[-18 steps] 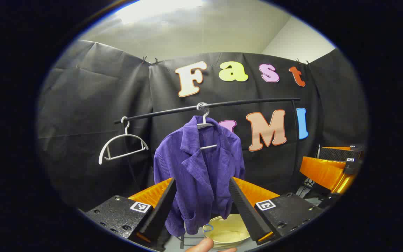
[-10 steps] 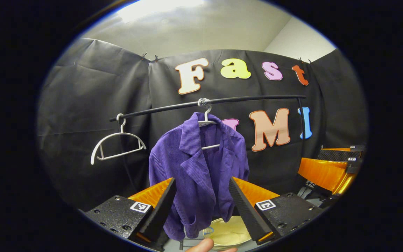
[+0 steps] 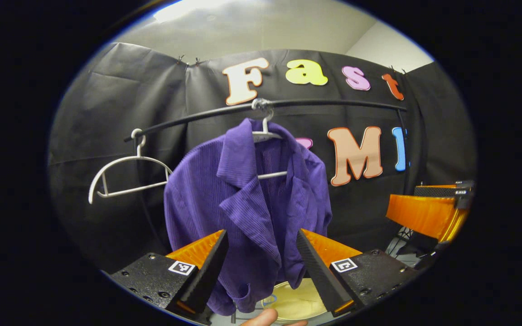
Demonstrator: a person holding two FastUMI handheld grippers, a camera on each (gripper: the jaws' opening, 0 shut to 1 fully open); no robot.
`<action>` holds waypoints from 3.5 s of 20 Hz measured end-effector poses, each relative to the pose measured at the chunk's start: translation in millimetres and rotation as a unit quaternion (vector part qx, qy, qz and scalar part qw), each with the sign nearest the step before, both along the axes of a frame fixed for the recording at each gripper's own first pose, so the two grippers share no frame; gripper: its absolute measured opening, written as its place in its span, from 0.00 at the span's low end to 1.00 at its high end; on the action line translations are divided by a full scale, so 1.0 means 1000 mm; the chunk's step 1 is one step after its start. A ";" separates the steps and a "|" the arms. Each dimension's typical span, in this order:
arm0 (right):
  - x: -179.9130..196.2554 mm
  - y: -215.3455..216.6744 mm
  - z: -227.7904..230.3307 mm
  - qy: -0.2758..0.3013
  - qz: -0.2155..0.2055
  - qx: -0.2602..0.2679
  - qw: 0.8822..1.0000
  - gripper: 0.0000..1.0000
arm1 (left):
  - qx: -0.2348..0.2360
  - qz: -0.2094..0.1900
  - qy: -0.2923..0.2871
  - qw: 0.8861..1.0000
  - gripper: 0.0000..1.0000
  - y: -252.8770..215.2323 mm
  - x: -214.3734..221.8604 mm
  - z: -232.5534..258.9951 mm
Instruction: Grasp the clothes on the hanger with both hands and then place them into the laundry hamper below.
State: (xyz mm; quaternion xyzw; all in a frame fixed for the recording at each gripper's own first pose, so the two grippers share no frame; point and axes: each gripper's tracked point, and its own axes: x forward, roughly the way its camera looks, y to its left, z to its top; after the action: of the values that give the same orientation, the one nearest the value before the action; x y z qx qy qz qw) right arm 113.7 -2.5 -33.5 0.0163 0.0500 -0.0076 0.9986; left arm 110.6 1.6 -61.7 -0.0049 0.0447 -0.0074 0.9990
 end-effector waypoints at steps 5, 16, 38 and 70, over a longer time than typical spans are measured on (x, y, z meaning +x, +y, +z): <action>0.039 -0.002 -0.014 0.024 0.001 -0.003 1.000 0.99 | 0.015 -0.004 0.015 1.000 0.96 -0.006 0.034 -0.028; 0.145 0.030 -0.043 0.070 0.054 -0.018 0.996 0.99 | -0.003 -0.006 0.044 0.999 0.86 -0.002 0.092 -0.051; 0.206 0.057 -0.052 0.091 0.015 0.018 0.996 0.03 | -0.044 -0.004 0.068 0.997 0.05 0.044 0.081 -0.023; 0.212 -0.004 0.078 -0.022 -0.052 -0.049 0.997 0.00 | -0.003 0.058 -0.021 0.998 0.00 0.243 0.071 0.147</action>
State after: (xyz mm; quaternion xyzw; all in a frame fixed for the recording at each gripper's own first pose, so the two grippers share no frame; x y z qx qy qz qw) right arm 325.9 -6.7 44.8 -0.0303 0.0266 -0.0613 0.9973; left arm 181.9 245.1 85.7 -0.0105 0.0237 0.0506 0.9984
